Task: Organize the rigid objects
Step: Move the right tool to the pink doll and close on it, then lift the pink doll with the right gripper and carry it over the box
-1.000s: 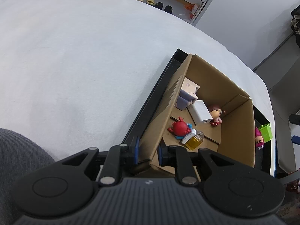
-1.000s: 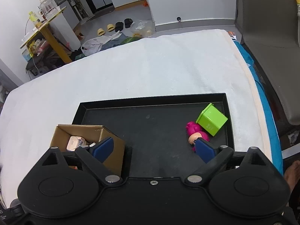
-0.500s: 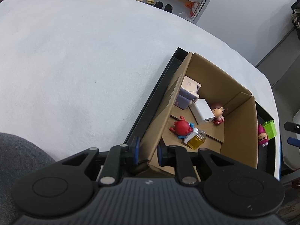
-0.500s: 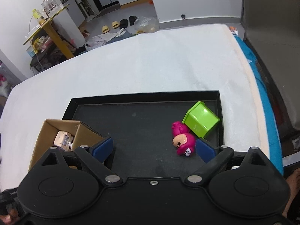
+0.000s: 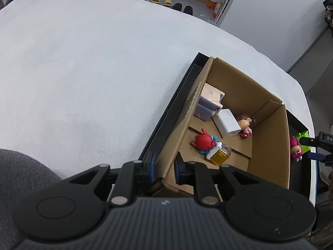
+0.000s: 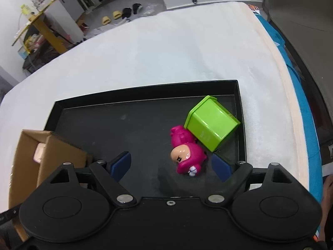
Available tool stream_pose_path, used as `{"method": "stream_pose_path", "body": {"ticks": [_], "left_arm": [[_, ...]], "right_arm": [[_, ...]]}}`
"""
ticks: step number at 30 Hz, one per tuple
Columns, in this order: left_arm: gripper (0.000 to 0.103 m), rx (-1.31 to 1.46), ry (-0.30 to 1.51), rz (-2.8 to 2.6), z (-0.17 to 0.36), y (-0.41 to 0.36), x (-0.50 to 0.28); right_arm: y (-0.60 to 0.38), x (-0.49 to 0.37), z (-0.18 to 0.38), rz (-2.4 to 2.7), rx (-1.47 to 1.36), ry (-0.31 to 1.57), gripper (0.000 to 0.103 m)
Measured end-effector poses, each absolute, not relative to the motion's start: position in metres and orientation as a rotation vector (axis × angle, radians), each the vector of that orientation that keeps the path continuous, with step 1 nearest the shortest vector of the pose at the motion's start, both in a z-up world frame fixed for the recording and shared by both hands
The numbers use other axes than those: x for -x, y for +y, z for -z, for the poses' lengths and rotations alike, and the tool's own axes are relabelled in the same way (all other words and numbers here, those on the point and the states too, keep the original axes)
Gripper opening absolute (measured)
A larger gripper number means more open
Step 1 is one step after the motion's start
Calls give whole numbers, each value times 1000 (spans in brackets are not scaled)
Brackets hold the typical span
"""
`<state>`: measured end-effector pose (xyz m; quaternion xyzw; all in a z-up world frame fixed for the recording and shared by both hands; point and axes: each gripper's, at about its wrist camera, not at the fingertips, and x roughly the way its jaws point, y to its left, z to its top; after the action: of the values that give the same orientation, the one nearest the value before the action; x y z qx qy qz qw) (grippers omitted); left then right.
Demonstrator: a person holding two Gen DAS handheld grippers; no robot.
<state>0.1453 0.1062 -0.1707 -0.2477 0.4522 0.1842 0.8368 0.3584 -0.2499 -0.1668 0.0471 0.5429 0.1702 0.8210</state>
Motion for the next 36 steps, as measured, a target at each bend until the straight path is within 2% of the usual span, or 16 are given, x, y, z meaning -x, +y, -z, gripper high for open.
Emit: {"method": "stream_pose_path", "body": {"ticks": [10,12,16,18,19,36], "left_arm": [[17,532,955,-394,171,108,-144],[17,530,954,-392,171,108,-144],[17,523,955,-389,171,107,-145],[17,519,953,-389,171,107,-145],[17,516,953,-389,171,106,-145],[17,495,960,-389,172,103,-146]], "right_arm": [[-241,-365,180,-316,-67,1166,83],[-240,-366,184,-299,-61,1172,80],[-236,-366,195,-257,-16,1185,69],[-233,-365,202,-229,17,1186,57],[-232,-362,202,-220,36,1172,45],[-250,-345,163,-297,-124,1166,43]]}}
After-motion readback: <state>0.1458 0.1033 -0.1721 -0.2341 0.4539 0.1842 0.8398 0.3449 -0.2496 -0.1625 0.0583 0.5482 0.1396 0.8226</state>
